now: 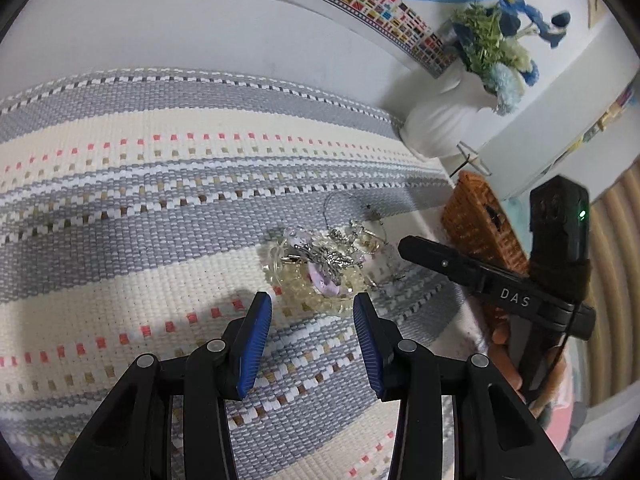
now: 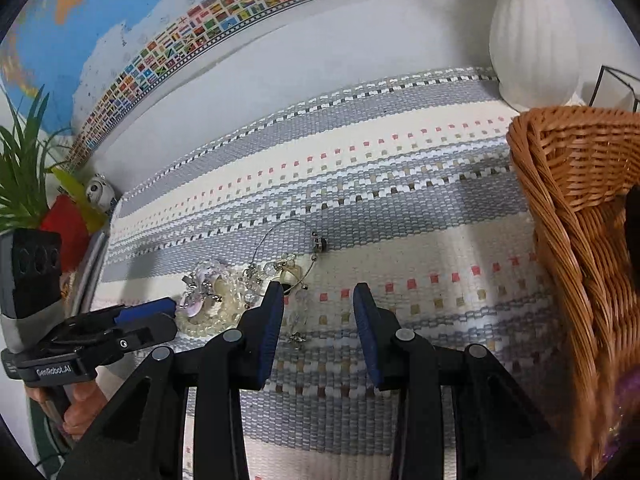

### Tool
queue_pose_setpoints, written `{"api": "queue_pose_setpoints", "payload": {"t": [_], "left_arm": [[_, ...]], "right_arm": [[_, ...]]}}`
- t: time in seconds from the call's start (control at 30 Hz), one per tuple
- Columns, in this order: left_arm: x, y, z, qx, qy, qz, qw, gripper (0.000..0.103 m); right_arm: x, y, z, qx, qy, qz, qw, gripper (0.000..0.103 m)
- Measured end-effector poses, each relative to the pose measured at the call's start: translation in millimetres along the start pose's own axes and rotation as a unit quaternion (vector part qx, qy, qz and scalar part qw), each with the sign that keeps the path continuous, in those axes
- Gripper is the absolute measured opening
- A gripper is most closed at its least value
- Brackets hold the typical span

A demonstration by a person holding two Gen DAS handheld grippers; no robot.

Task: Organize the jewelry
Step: 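Move both tools back over the jewelry on the striped mat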

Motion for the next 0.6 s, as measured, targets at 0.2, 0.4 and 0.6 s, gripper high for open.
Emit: {"api": "queue_pose_setpoints", "payload": {"t": [0.2,0.4,0.6], "left_arm": [[-5.6,-18.1,3.2,-0.053,-0.019,-0.060,0.9966,0.043],[-5.9,-24.5,5.7,-0.083,-0.027,-0.084,0.9927,0.017],[17.4,-12.5,6.2,-0.070,-0.048,-0.065,0.9943,0.009]], "right_arm": [[-6.9,18.0,4.2,0.045,-0.002,0.041,0.998,0.039],[-17.9,42.8,11.0,0.114,-0.005,0.101,0.988,0.039],[-18.7,53.4,19.3,0.152,-0.008,0.121,0.981,0.010]]}}
Point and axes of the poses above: each gripper's, at about its wrist camera, not at the fingertips, and x roughly against the way its jaws point, y to its left, z to its underside, the point moved 2 cm from there along -x, roughly the way its jaws point, and after that the axes turned 4 degrees about -z, right-handed, at the moved point
